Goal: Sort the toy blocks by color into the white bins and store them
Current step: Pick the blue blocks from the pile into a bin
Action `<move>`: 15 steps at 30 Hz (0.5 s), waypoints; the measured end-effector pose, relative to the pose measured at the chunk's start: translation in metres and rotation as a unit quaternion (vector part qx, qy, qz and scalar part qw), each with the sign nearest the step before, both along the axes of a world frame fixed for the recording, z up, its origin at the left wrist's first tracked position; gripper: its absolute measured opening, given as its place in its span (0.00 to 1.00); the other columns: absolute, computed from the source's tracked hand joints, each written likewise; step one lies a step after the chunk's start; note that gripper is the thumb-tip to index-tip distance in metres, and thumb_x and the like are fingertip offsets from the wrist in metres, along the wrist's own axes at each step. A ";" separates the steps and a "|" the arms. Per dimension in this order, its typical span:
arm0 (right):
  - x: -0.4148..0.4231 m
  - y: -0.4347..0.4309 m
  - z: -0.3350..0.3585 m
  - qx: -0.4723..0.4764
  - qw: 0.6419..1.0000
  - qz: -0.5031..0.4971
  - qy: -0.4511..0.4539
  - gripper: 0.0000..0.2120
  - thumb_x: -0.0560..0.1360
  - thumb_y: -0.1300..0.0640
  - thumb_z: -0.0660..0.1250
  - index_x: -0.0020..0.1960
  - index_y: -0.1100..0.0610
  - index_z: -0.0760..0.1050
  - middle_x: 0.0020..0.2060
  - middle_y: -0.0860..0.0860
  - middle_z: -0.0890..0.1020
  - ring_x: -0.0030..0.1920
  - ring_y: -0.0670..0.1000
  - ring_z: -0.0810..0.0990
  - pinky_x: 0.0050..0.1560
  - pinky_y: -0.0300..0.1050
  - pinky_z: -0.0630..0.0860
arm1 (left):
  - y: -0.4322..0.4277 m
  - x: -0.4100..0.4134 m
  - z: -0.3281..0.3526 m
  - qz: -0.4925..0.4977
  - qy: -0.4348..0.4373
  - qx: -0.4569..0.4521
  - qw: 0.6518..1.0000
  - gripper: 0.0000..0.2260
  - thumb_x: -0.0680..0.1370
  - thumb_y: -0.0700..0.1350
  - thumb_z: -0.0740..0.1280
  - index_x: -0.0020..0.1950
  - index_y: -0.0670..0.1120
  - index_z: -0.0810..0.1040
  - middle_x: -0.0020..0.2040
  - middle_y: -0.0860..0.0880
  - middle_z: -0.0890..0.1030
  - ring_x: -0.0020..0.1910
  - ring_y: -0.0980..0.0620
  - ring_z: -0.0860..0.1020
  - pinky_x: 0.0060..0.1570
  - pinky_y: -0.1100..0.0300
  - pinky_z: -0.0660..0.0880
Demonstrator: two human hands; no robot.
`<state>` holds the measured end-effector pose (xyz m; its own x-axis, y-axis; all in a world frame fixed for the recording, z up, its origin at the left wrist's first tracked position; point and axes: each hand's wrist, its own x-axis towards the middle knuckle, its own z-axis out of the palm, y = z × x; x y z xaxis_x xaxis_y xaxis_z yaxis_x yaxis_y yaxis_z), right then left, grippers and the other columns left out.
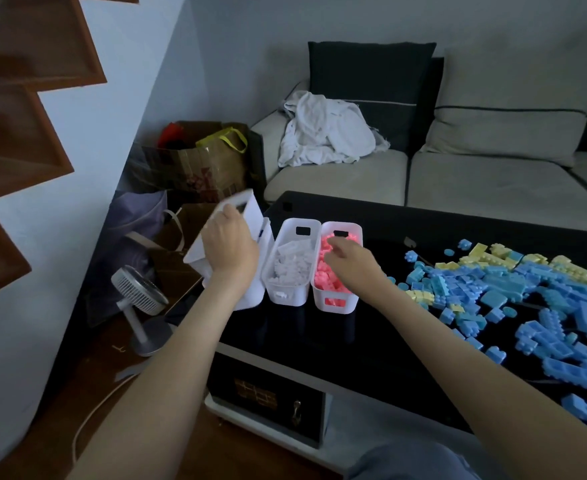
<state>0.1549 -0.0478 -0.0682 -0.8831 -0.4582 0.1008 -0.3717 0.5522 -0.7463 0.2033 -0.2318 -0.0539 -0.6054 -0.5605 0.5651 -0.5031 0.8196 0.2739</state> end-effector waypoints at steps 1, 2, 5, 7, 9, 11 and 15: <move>-0.001 0.001 0.007 -0.014 1.000 0.002 -0.006 0.20 0.80 0.59 0.55 0.72 0.57 0.65 0.59 0.54 0.76 0.47 0.51 0.79 0.36 0.27 0.69 | 0.002 0.000 0.002 -0.006 0.024 -0.042 0.999 0.11 0.72 0.32 0.70 0.52 0.36 0.73 0.44 0.39 0.80 0.42 0.41 0.79 0.40 0.53 0.74; -0.004 0.003 0.013 -0.027 1.000 0.003 -0.006 0.20 0.79 0.59 0.55 0.71 0.56 0.67 0.56 0.53 0.77 0.44 0.50 0.80 0.35 0.27 0.68 | 0.004 0.000 0.004 -0.012 0.045 -0.076 0.996 0.13 0.68 0.32 0.74 0.48 0.37 0.74 0.38 0.40 0.79 0.36 0.42 0.79 0.34 0.55 0.74; -0.012 0.008 0.026 -0.075 0.997 0.018 -0.010 0.12 0.78 0.56 0.58 0.56 0.57 0.76 0.45 0.53 0.77 0.39 0.46 0.75 0.42 0.36 0.73 | 0.015 0.004 0.013 -0.055 0.107 -0.107 0.987 0.16 0.62 0.31 0.78 0.44 0.38 0.75 0.33 0.43 0.78 0.30 0.45 0.77 0.28 0.59 0.73; -0.013 0.008 0.032 -0.163 0.980 0.047 -0.104 0.13 0.78 0.53 0.61 0.53 0.61 0.76 0.46 0.58 0.79 0.46 0.48 0.78 0.51 0.44 0.77 | 0.035 0.007 0.021 -0.118 0.147 -0.087 0.978 0.14 0.66 0.31 0.75 0.47 0.37 0.75 0.35 0.42 0.78 0.33 0.44 0.78 0.30 0.56 0.74; -0.008 0.007 0.037 -0.246 0.939 0.075 -0.227 0.19 0.78 0.47 0.62 0.61 0.59 0.74 0.54 0.57 0.79 0.52 0.51 0.81 0.50 0.48 0.80 | 0.065 0.010 0.027 -0.190 0.169 -0.059 0.965 0.11 0.69 0.32 0.73 0.48 0.37 0.75 0.37 0.42 0.78 0.35 0.44 0.78 0.31 0.55 0.75; -0.002 0.011 0.041 -0.283 0.909 0.098 -0.290 0.22 0.77 0.42 0.61 0.60 0.58 0.75 0.49 0.53 0.82 0.44 0.50 0.83 0.41 0.46 0.80 | 0.092 0.010 0.027 -0.231 0.167 -0.057 0.957 0.09 0.71 0.34 0.72 0.49 0.39 0.75 0.37 0.43 0.79 0.35 0.45 0.79 0.32 0.55 0.78; 0.001 0.050 0.037 -0.395 0.846 0.101 -0.343 0.20 0.76 0.43 0.60 0.57 0.57 0.76 0.42 0.51 0.82 0.39 0.50 0.81 0.38 0.44 0.78 | 0.141 0.010 0.020 -0.334 0.175 -0.085 0.922 0.05 0.72 0.35 0.65 0.46 0.39 0.77 0.35 0.44 0.78 0.33 0.46 0.78 0.34 0.55 0.76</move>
